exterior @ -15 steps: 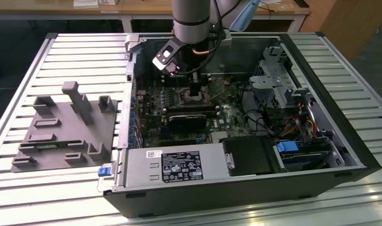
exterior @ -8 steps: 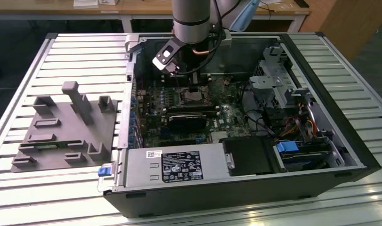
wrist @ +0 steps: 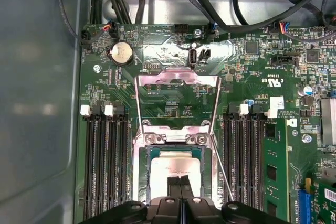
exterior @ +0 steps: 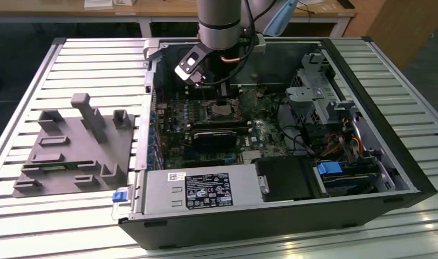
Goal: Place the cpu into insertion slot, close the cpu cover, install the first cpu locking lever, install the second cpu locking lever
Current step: 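Place the cpu into insertion slot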
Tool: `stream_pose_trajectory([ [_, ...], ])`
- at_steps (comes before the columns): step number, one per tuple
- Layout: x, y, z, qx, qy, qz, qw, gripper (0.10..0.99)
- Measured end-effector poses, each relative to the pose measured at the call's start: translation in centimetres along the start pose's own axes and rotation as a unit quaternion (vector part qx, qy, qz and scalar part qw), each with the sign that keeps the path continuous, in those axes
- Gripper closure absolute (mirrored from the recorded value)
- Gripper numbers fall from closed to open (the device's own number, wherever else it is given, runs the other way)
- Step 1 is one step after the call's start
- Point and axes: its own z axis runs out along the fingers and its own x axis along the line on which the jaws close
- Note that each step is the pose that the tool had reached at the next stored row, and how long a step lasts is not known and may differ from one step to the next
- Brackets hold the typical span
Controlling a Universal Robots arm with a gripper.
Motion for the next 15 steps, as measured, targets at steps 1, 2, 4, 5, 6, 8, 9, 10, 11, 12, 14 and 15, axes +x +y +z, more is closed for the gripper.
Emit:
stream_pose_trajectory([
  [1, 0.0, 0.06, 0.02, 0.0072, 0.0004, 0.0, 1.0, 0.984],
  [2, 0.0, 0.15, 0.04, 0.016, 0.001, 0.0, 0.9999, 0.984],
  [4, -0.01, 0.38, 0.07, 0.0311, 0.0011, 0.0, 0.9995, 0.984],
  [5, -0.01, 0.39, 0.06, 0.0312, 0.0011, 0.0, 0.9995, 0.984],
  [6, -0.01, 0.39, 0.07, 0.0313, 0.0011, 0.001, 0.9995, 0.984],
  [8, -0.01, 0.49, 0.08, 0.0313, 0.0012, 0.0, 0.9995, 0.984],
  [9, 0.0, 0.67, 0.1, 0.0312, 0.0013, 0.001, 0.9995, 0.984],
  [10, 0.0, 0.93, 0.12, 0.0312, 0.0013, 0.001, 0.9995, 0.984],
  [11, 0.01, 1.23, 0.14, 0.0312, 0.0012, 0.0, 0.9995, 0.984],
  [12, 0.01, 1.51, 0.16, 0.0313, 0.0012, 0.001, 0.9995, 0.984],
  [14, 0.01, 1.89, 0.19, 0.0313, 0.0011, 0.001, 0.9995, 0.984],
  [15, 0.01, 1.9, 0.18, 0.0312, 0.0011, 0.0, 0.9995, 0.984],
])
